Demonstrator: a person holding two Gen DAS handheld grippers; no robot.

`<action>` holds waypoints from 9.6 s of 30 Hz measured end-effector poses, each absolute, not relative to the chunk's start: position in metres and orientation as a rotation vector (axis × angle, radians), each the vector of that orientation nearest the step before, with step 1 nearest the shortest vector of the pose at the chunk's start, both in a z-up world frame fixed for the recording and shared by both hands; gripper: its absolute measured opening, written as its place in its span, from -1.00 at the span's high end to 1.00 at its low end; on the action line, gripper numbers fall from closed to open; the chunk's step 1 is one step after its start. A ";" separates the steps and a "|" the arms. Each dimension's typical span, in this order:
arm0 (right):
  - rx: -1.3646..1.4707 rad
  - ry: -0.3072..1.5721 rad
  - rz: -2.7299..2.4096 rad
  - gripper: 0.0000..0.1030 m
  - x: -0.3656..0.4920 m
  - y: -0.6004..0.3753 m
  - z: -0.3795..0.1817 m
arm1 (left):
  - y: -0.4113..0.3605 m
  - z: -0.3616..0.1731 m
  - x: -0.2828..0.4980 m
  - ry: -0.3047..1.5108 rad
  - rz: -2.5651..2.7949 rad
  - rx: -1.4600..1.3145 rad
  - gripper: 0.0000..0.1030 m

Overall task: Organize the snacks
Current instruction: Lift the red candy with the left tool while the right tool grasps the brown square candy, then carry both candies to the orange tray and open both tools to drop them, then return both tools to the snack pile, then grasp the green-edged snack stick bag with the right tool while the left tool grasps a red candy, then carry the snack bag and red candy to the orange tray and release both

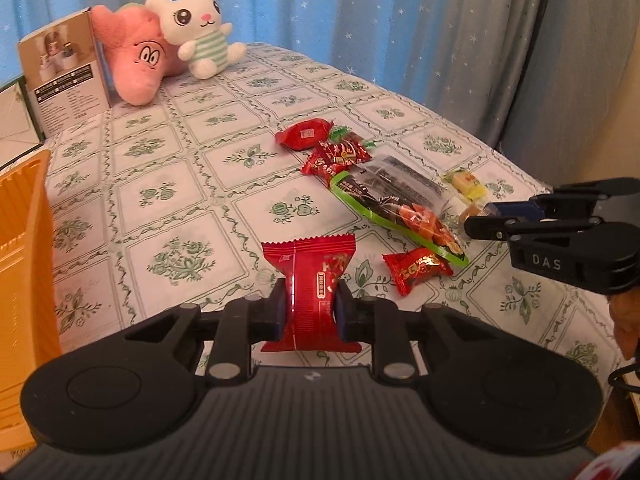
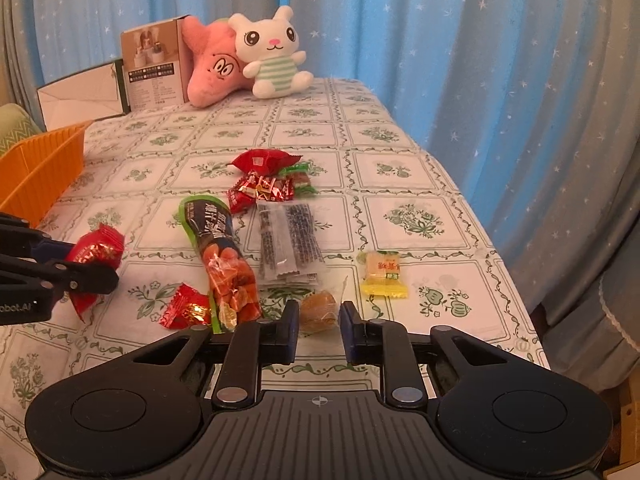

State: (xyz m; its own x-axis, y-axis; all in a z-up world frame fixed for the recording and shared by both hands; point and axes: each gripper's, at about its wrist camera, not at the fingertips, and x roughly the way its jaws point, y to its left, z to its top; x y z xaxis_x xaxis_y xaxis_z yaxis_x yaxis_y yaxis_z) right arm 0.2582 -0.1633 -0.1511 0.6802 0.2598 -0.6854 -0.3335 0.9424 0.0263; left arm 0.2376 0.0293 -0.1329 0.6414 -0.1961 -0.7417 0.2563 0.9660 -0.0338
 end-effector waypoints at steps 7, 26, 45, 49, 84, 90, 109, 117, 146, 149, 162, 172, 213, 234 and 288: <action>-0.105 0.724 0.346 0.78 0.244 -0.161 -0.138 | 0.038 -0.120 0.223 0.818 -0.242 0.059 0.60; -0.095 0.539 0.681 0.78 0.216 -0.039 -0.012 | 0.140 -0.036 0.176 0.717 -0.025 -0.016 0.60; -0.066 0.683 0.919 0.78 0.233 0.109 -0.065 | 0.273 -0.064 0.170 0.765 0.173 -0.042 0.58; -0.080 0.697 0.927 0.78 0.240 0.119 -0.072 | 0.279 -0.072 0.170 0.760 0.202 -0.054 0.35; 0.069 0.677 0.534 0.12 0.140 -0.061 -0.043 | 0.141 -0.019 0.094 0.691 0.092 -0.123 0.21; 0.085 0.681 0.450 0.11 0.126 -0.107 -0.047 | 0.106 -0.024 0.091 0.700 0.051 -0.135 0.03; 0.114 0.699 0.338 0.11 0.163 -0.187 -0.069 | 0.042 -0.054 0.134 0.764 -0.030 -0.084 -0.12; 0.051 0.737 0.457 0.11 0.213 -0.177 -0.100 | 0.042 -0.083 0.171 0.805 -0.046 -0.080 -0.12; -0.070 0.879 0.578 0.47 0.277 -0.122 -0.142 | 0.063 -0.125 0.200 0.854 -0.076 -0.143 -0.12; -0.003 0.902 0.619 0.47 0.263 -0.121 -0.138 | 0.062 -0.126 0.192 0.860 -0.078 -0.138 -0.11; -0.154 0.859 0.459 0.47 0.240 -0.147 -0.144 | 0.023 -0.136 0.197 0.857 -0.194 -0.242 0.03; 0.007 0.907 0.476 0.46 0.247 -0.166 -0.149 | 0.006 -0.151 0.224 0.869 -0.233 -0.332 0.24; -0.125 0.848 0.545 0.46 0.231 -0.127 -0.152 | 0.063 -0.146 0.177 0.850 0.031 -0.345 0.35; -0.048 0.878 0.515 0.46 0.236 -0.122 -0.149 | 0.056 -0.132 0.166 0.818 0.000 -0.163 0.64; -0.024 0.761 0.875 0.46 0.239 0.123 -0.083 | 0.285 -0.077 0.164 0.768 0.196 -0.157 0.29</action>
State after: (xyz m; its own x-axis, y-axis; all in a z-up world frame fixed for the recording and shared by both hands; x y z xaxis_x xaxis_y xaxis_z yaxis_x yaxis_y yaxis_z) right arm 0.2394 0.1233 -0.0834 0.3993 0.6836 -0.6109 -0.6997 0.6578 0.2787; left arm 0.1640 0.2853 -0.0772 0.7029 0.1182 -0.7014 -0.2320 0.9703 -0.0689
